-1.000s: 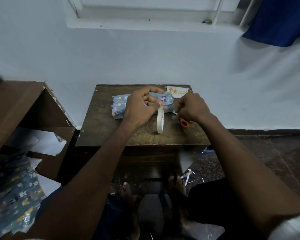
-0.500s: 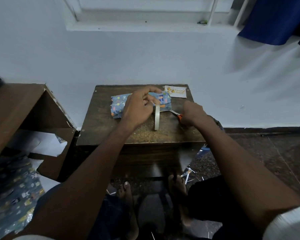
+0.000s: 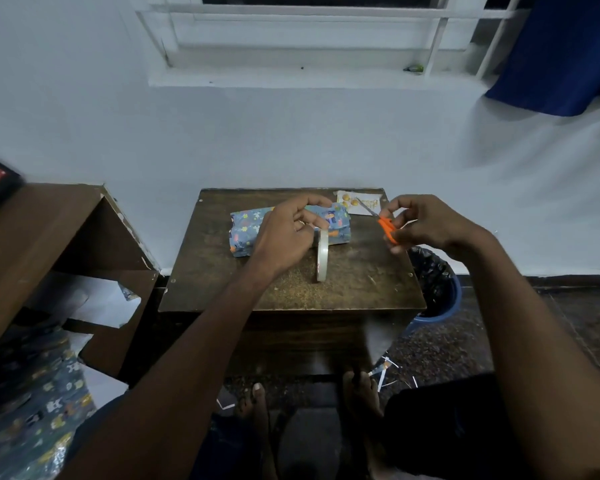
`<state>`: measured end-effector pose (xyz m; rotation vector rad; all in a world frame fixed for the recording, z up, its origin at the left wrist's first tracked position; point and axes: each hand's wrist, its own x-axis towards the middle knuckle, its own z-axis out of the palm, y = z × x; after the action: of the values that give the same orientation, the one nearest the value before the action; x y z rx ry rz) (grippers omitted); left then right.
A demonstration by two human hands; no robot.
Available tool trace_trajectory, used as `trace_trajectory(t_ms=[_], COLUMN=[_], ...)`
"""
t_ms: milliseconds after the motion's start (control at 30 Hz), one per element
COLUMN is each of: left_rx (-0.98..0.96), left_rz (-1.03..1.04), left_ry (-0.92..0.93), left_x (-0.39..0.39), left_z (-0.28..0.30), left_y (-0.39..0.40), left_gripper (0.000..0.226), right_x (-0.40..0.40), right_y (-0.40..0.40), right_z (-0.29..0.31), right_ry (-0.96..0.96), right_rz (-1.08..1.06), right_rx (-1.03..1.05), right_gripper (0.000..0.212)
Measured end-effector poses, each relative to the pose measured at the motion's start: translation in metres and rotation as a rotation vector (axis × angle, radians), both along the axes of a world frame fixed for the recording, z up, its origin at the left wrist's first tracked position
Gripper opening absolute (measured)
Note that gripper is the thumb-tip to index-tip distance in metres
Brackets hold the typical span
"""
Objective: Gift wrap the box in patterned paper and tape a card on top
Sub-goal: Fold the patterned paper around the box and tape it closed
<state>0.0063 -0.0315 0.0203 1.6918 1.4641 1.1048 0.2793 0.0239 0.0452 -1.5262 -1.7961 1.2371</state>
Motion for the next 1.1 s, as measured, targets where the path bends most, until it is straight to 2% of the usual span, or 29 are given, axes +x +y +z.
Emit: trace_trajectory(t_ms=[67,233,733,1100], left_rx=[-0.001,0.007,0.042,0.053], left_rz=[-0.001,-0.005,-0.064,-0.064], left_ry=[0.007,-0.004,0.087,0.097], left_x=[0.0,-0.002,-0.004,-0.005], left_z=[-0.001,-0.004,-0.005,-0.001], left_y=[0.001,0.003,0.004,0.003], left_gripper=[0.055,0.056,0.062,0.061], right_x=[-0.003,-0.017,-0.032,-0.038], right_y=[-0.001,-0.003,0.002,0.006], right_z=[0.002,0.0,-0.008,-0.011], right_ry=[0.032,-0.064,-0.234,-0.247], right_rz=[0.073,0.237,0.205,0.182], right_rx=[0.053,0.122,0.294,0.383], right_gripper=[0.034,0.041,0.046,0.042])
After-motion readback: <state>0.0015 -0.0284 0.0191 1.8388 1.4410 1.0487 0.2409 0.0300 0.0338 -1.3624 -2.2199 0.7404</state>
